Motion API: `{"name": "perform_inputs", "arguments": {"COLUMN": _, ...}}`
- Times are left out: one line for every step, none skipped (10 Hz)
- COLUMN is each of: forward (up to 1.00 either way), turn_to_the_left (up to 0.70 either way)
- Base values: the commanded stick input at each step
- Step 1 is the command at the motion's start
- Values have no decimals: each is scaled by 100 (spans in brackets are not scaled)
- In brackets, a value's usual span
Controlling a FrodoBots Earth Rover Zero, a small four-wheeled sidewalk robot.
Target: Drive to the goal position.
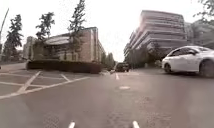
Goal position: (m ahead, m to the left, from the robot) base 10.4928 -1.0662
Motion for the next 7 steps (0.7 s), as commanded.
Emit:
{"name": "perform_inputs", "arguments": {"forward": 70, "turn_to_the_left": -14}}
{"name": "perform_inputs", "arguments": {"forward": 70, "turn_to_the_left": -6}}
{"name": "perform_inputs", "arguments": {"forward": 70, "turn_to_the_left": 0}}
{"name": "perform_inputs", "arguments": {"forward": 70, "turn_to_the_left": 0}}
{"name": "perform_inputs", "arguments": {"forward": 70, "turn_to_the_left": 0}}
{"name": "perform_inputs", "arguments": {"forward": 70, "turn_to_the_left": 0}}
{"name": "perform_inputs", "arguments": {"forward": 70, "turn_to_the_left": 0}}
